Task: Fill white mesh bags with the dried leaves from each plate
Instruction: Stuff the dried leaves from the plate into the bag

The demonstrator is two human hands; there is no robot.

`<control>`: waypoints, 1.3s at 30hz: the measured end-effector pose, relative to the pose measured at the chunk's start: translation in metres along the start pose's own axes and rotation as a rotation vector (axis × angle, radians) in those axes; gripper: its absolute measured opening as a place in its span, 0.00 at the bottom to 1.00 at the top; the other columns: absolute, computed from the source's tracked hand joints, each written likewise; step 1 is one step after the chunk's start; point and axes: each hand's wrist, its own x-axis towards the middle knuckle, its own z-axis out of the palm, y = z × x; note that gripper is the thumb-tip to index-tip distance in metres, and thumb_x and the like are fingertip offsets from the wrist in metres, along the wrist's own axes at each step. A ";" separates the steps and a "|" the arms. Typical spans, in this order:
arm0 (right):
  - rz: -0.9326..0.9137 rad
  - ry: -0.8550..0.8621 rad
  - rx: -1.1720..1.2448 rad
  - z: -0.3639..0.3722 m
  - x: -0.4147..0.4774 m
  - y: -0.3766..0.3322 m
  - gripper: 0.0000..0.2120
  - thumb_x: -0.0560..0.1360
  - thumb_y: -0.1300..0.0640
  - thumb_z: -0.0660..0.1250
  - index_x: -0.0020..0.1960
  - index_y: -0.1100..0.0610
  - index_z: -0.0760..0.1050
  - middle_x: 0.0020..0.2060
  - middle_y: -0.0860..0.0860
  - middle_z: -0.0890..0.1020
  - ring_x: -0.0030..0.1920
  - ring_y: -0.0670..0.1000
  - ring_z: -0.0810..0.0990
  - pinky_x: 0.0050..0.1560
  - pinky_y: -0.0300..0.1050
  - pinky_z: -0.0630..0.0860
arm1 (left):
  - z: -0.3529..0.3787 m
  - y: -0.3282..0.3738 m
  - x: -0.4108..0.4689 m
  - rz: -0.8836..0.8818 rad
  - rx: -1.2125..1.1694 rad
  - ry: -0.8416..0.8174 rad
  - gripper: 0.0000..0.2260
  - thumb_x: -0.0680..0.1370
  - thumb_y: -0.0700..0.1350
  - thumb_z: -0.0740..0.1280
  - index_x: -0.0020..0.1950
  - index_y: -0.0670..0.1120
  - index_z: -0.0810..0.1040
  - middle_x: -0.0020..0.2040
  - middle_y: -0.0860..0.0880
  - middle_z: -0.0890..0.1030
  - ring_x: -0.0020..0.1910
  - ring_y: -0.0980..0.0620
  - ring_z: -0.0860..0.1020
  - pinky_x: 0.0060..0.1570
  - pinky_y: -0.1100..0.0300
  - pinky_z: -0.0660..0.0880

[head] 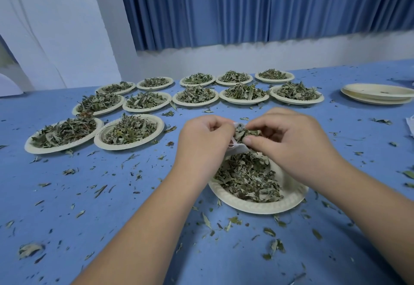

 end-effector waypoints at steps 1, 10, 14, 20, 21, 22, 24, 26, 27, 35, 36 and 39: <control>0.004 0.009 -0.010 0.001 0.000 0.000 0.07 0.68 0.55 0.76 0.45 0.48 0.83 0.36 0.42 0.77 0.38 0.41 0.75 0.40 0.29 0.69 | 0.001 0.000 0.000 0.011 0.015 -0.005 0.08 0.75 0.42 0.69 0.37 0.50 0.84 0.23 0.56 0.75 0.24 0.55 0.70 0.43 0.42 0.81; -0.025 -0.068 -0.218 0.001 0.003 -0.003 0.10 0.71 0.61 0.71 0.50 0.52 0.84 0.37 0.42 0.75 0.39 0.35 0.71 0.42 0.23 0.64 | 0.006 -0.001 -0.002 0.080 0.062 -0.043 0.11 0.76 0.41 0.67 0.37 0.51 0.84 0.23 0.58 0.75 0.19 0.61 0.68 0.25 0.65 0.63; 0.002 -0.127 -0.071 -0.005 0.001 -0.003 0.11 0.73 0.57 0.70 0.54 0.47 0.83 0.42 0.44 0.79 0.41 0.38 0.75 0.45 0.28 0.68 | 0.005 -0.001 -0.002 0.086 0.069 -0.001 0.10 0.74 0.42 0.67 0.36 0.51 0.84 0.22 0.57 0.73 0.20 0.60 0.68 0.28 0.58 0.72; 0.039 -0.116 0.123 -0.004 -0.001 -0.009 0.11 0.69 0.46 0.68 0.50 0.43 0.83 0.41 0.44 0.82 0.45 0.42 0.80 0.52 0.47 0.78 | 0.004 -0.001 -0.002 0.089 0.090 0.038 0.09 0.76 0.42 0.68 0.37 0.51 0.84 0.27 0.56 0.79 0.23 0.60 0.73 0.29 0.61 0.70; 0.045 -0.097 0.114 -0.002 -0.001 -0.009 0.10 0.69 0.46 0.69 0.49 0.42 0.83 0.41 0.44 0.82 0.44 0.42 0.80 0.50 0.46 0.78 | 0.004 -0.001 -0.002 0.087 0.096 0.037 0.09 0.76 0.42 0.68 0.37 0.51 0.83 0.27 0.55 0.80 0.23 0.60 0.73 0.28 0.62 0.70; 0.052 -0.077 0.101 0.000 0.000 -0.008 0.09 0.69 0.47 0.70 0.49 0.43 0.83 0.40 0.43 0.82 0.43 0.42 0.80 0.50 0.46 0.78 | 0.005 -0.001 -0.003 0.084 0.096 0.034 0.09 0.76 0.42 0.68 0.37 0.51 0.83 0.28 0.54 0.80 0.24 0.59 0.73 0.29 0.61 0.72; 0.060 -0.038 0.084 0.004 0.001 -0.006 0.07 0.70 0.53 0.73 0.47 0.44 0.84 0.38 0.44 0.82 0.41 0.42 0.80 0.48 0.45 0.78 | 0.006 -0.001 -0.003 0.069 0.068 0.021 0.09 0.75 0.41 0.68 0.37 0.50 0.84 0.28 0.52 0.80 0.26 0.55 0.74 0.33 0.55 0.78; 0.076 -0.008 0.095 0.005 0.002 -0.003 0.08 0.69 0.57 0.75 0.43 0.43 0.83 0.36 0.44 0.82 0.38 0.43 0.80 0.44 0.42 0.78 | 0.006 0.000 -0.004 0.074 0.073 0.013 0.09 0.75 0.40 0.67 0.38 0.50 0.84 0.28 0.53 0.80 0.26 0.57 0.74 0.31 0.61 0.75; 0.089 0.002 0.109 0.005 0.002 -0.003 0.09 0.69 0.57 0.75 0.40 0.43 0.83 0.34 0.43 0.83 0.36 0.42 0.80 0.42 0.39 0.78 | 0.007 0.001 -0.004 0.084 0.087 0.010 0.09 0.76 0.41 0.68 0.38 0.50 0.84 0.27 0.54 0.80 0.24 0.59 0.74 0.28 0.65 0.71; 0.073 0.027 0.027 0.006 0.003 -0.007 0.08 0.67 0.59 0.75 0.36 0.46 0.82 0.31 0.37 0.81 0.33 0.37 0.78 0.36 0.26 0.71 | 0.008 0.003 -0.007 0.092 0.092 -0.022 0.11 0.76 0.41 0.67 0.35 0.51 0.83 0.28 0.56 0.80 0.22 0.60 0.71 0.28 0.63 0.65; 0.066 -0.002 0.018 0.004 0.002 -0.007 0.08 0.68 0.58 0.75 0.37 0.44 0.82 0.32 0.34 0.81 0.33 0.37 0.78 0.35 0.26 0.71 | 0.008 0.003 -0.007 0.089 0.081 -0.014 0.11 0.76 0.40 0.67 0.35 0.51 0.83 0.28 0.55 0.80 0.23 0.60 0.71 0.29 0.62 0.65; 0.051 -0.031 0.004 0.001 0.002 -0.008 0.09 0.68 0.57 0.74 0.38 0.42 0.83 0.29 0.31 0.79 0.27 0.37 0.75 0.30 0.27 0.68 | 0.007 0.004 -0.007 0.082 0.065 -0.006 0.12 0.75 0.41 0.67 0.35 0.52 0.83 0.29 0.56 0.80 0.23 0.60 0.72 0.30 0.62 0.67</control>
